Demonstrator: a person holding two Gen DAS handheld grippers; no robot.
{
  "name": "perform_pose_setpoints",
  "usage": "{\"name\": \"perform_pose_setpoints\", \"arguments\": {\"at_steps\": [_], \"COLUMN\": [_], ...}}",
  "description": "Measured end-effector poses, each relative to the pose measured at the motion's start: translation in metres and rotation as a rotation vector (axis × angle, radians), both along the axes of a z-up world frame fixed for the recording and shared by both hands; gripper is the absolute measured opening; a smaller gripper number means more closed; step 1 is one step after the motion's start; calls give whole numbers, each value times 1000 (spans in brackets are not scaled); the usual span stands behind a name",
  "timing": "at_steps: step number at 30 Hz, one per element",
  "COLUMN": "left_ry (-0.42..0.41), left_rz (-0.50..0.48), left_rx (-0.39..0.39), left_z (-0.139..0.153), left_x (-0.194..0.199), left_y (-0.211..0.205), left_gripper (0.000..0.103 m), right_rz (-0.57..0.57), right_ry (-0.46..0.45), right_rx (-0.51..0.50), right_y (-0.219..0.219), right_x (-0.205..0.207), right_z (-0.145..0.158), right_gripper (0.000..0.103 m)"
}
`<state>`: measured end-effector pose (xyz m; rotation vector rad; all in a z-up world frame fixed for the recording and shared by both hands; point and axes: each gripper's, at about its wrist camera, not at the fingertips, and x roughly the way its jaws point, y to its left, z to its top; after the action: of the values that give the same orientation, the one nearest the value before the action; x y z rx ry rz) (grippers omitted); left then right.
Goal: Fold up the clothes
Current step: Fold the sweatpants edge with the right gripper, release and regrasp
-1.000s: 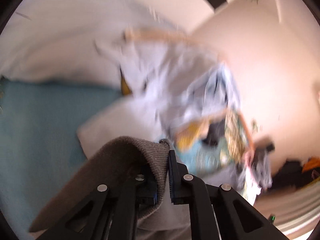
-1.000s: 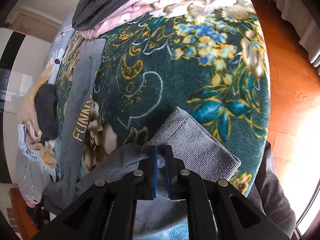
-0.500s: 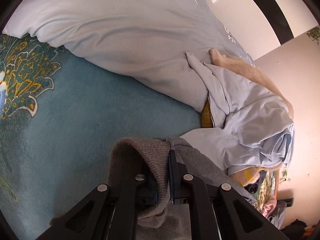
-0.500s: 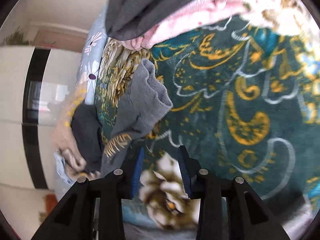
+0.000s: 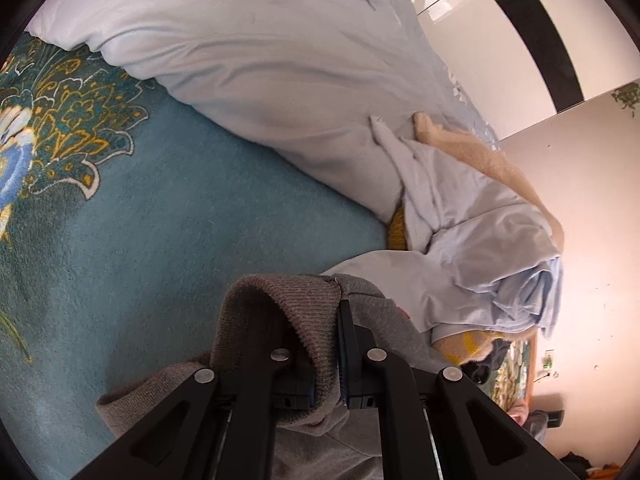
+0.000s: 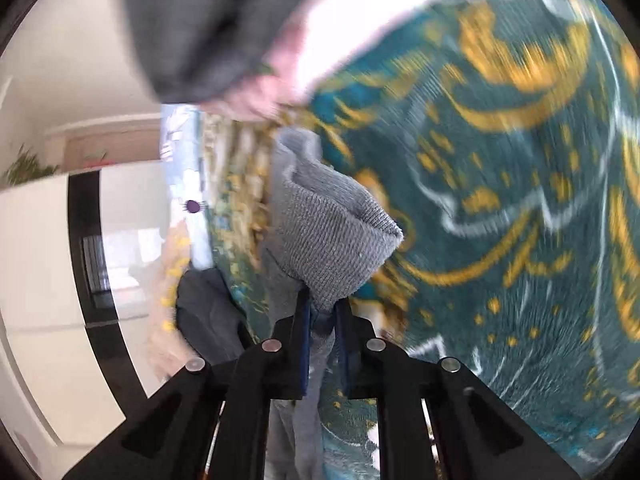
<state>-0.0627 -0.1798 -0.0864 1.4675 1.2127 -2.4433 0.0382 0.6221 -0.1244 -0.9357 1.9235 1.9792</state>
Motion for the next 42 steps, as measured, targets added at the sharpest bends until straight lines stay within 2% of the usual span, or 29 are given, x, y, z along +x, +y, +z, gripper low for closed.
{"name": "perform_pose_setpoints", "arguments": {"at_steps": [3,6,9,11,13,15,17,20,22,26,30,33,34,35,36,38,40,42], "left_ry": [58,125,133,124,94,61,16,-38,-21,-7,-89,-133,-137,-141,-150,-165,-168,-169], "left_rz": [-16,-51,-64,-71,-72,-76,-80,-93,-106,-104,-47,-15,-17,-21,-28,-43,-62,-90], "left_rx": [53,98,105,121,129,89,51,8,-14,-58,-70,-42,-30,-20,-18,-8,19,39], "left_z": [19,44,55,48,29,11,-5,-18,-12,-6,-30,-49,-51,-54,-55,-55,-53,-49], "left_x": [14,43,52,41,16,-7,-32,-60,-69,-85,-96,-98,-98,-98,-98,-98,-94,-89], "left_y": [-3,-12,-23,-26,-20,-12,-2,12,18,22,20,22,23,23,22,18,12,4], "left_gripper": [8,8,9,9,9,9,9,9,9,9,12,13,15,18,21,41,52,56], "right_rz": [4,24,28,29,64,123,166,141,111,125,183,256,276,293,300,306,299,283], "right_ry": [82,158,152,117,56,-38,-139,-217,-229,-235,-260,-256,-237,-217,-192,-146,-114,-106], "right_rx": [81,167,234,267,246,259,271,185,161,235,299,326,333,341,350,363,373,384], "right_y": [13,20,22,25,29,30,28,33,35,41,42,37,35,33,33,32,32,30], "right_x": [15,60,115,140,123,89,55,29,25,9,-15,-26,-26,-25,-20,-6,17,46], "right_z": [41,94,142,166,162,140,109,58,41,40,35,27,28,28,31,39,48,55], "right_gripper": [10,9,9,9,10,9,9,9,10,9,10,16,31,45,48,49,50,50]}}
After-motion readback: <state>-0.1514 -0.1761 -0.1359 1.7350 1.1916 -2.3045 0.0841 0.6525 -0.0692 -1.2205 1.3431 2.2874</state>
